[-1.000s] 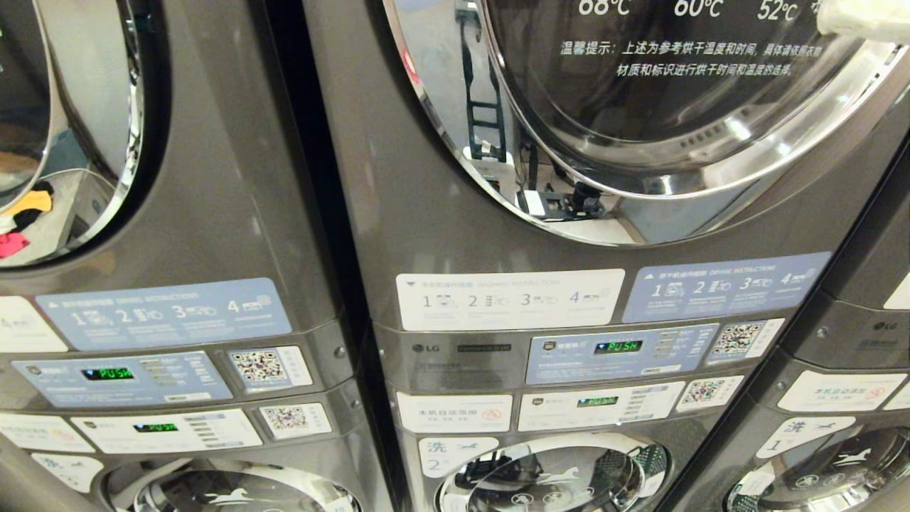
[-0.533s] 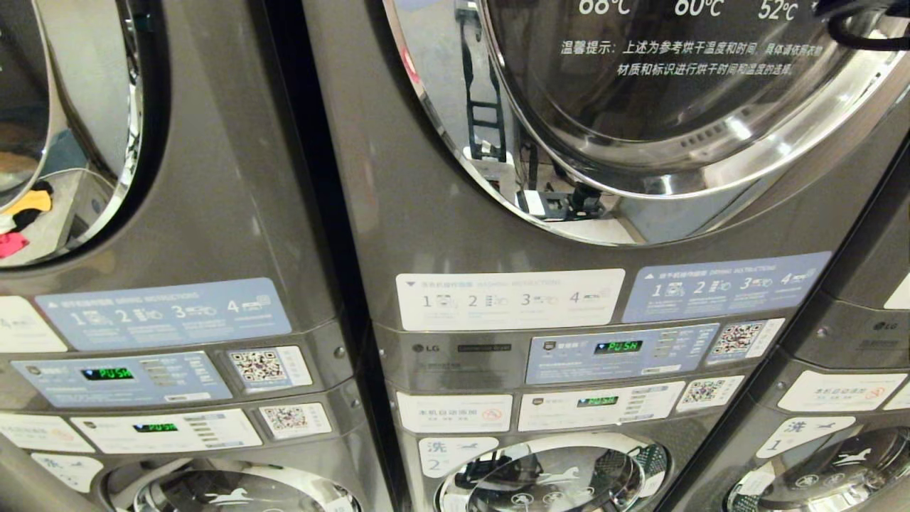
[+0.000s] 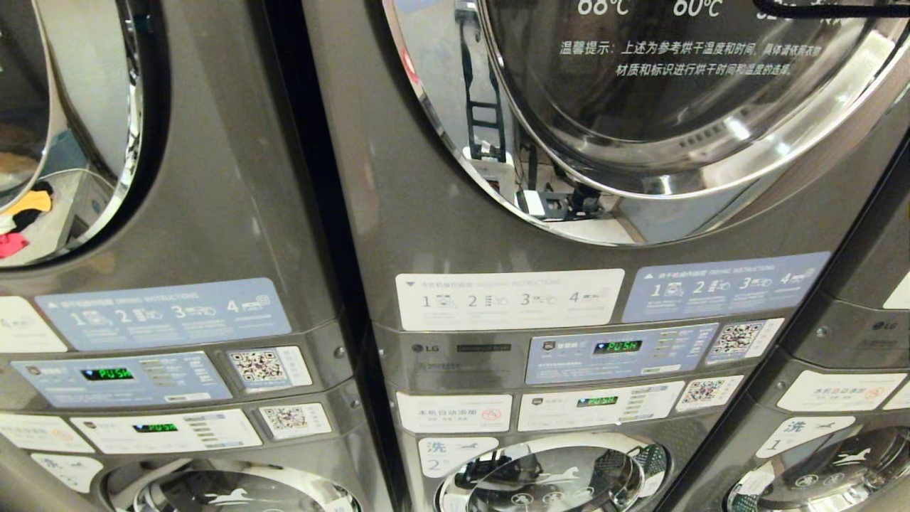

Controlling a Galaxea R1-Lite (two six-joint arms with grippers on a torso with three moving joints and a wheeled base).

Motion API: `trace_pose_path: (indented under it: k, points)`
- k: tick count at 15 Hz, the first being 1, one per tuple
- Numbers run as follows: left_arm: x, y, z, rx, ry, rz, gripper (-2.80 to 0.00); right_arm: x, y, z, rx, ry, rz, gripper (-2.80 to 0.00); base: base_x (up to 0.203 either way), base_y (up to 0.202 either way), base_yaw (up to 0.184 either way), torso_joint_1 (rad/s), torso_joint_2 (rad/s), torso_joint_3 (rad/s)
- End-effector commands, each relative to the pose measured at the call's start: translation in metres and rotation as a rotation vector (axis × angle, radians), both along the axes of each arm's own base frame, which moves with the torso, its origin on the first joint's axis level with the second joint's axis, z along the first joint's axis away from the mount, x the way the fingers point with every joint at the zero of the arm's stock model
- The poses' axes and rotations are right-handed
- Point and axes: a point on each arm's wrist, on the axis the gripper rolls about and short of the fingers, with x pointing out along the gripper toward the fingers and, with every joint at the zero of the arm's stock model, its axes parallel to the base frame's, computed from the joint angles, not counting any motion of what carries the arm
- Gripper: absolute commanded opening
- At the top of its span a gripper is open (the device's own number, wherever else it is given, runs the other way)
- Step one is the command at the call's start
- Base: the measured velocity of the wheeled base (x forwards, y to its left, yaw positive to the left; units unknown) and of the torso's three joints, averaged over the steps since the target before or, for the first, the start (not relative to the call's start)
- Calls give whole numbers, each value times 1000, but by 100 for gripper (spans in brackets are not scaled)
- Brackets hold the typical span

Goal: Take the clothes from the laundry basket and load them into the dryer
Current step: Open the dryer

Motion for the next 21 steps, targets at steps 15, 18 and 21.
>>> trace_pose_path:
  k: [15,18,21]
  points:
    - [0,0,0,0,2,0,-280,41,79,-36,-64,-181,-69,0,0,0,0,0,0,0]
    - [0,0,0,0,2,0,-280,41,87,-40,-69,-170,-62,0,0,0,0,0,0,0]
    - [0,0,0,0,2,0,-280,43,97,-47,-80,-156,-43,0,0,0,0,0,0,0]
